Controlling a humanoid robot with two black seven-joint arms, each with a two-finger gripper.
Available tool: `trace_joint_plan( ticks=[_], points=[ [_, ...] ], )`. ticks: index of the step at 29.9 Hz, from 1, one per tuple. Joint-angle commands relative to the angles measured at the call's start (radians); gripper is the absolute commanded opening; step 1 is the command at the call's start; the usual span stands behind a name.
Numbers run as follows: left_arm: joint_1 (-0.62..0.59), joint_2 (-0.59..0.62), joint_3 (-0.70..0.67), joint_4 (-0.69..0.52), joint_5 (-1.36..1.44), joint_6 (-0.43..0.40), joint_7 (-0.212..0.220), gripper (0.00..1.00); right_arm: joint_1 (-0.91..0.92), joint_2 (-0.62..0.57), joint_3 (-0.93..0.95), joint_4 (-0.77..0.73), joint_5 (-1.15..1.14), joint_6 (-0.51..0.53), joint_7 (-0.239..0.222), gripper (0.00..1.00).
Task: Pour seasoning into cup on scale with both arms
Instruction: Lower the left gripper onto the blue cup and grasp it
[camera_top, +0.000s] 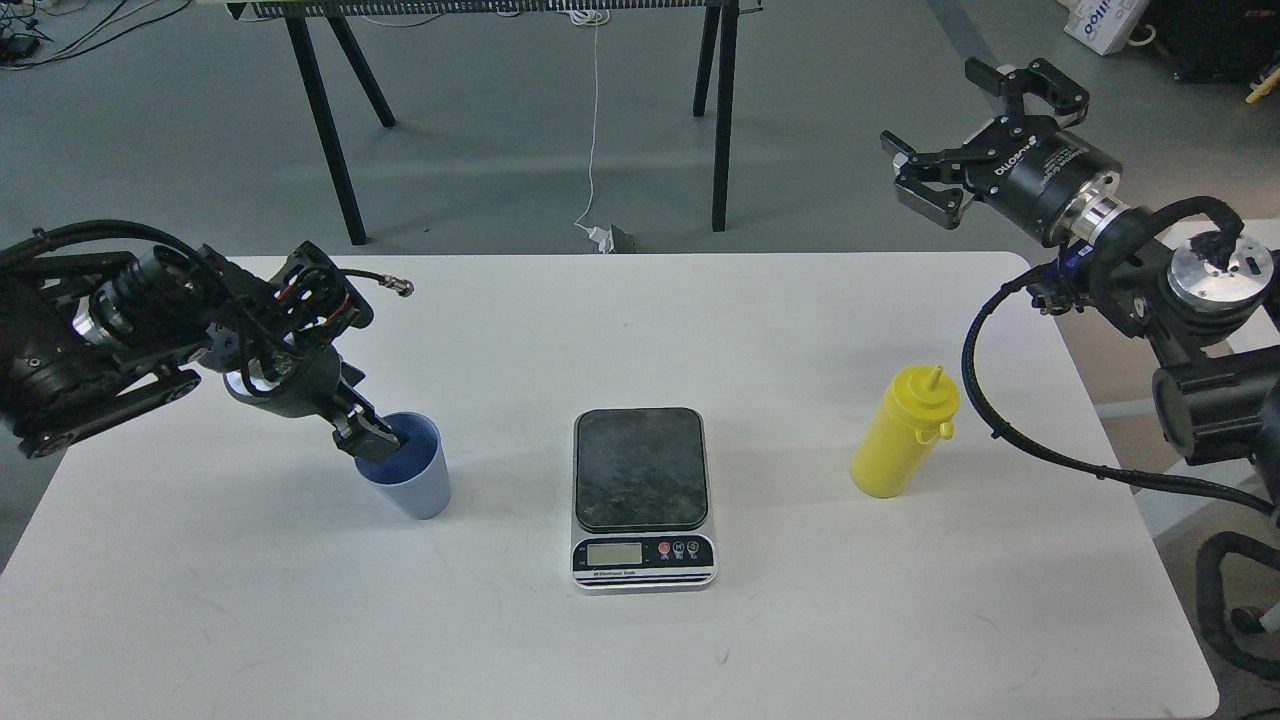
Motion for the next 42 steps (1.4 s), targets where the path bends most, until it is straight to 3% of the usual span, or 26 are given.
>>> trace_joint_plan(
  ticks=[1, 8, 12, 25, 42],
  points=[
    [0.002, -0.011, 0.001, 0.006, -0.002, 0.000, 0.000, 0.97, -0.002, -0.001, 0.000, 0.001, 0.000, 0.000, 0.000, 1.00],
    [0.008, -0.012, -0.001, 0.006, -0.005, 0.000, 0.000, 0.87, -0.003, -0.004, 0.000, 0.001, 0.000, 0.000, 0.000, 1.00],
    [0.008, -0.011, 0.001, 0.006, -0.004, 0.000, 0.000, 0.74, -0.005, -0.004, 0.002, 0.001, 0.000, 0.001, 0.000, 1.00],
    [0.010, -0.009, 0.016, 0.007, 0.004, 0.000, 0.000, 0.09, -0.013, -0.006, 0.002, 0.001, 0.000, 0.001, 0.000, 1.00],
    [-0.013, 0.004, -0.002, 0.006, -0.053, 0.000, 0.000, 0.01, -0.028, -0.006, 0.005, 0.001, 0.000, 0.003, 0.000, 1.00]
  ],
)
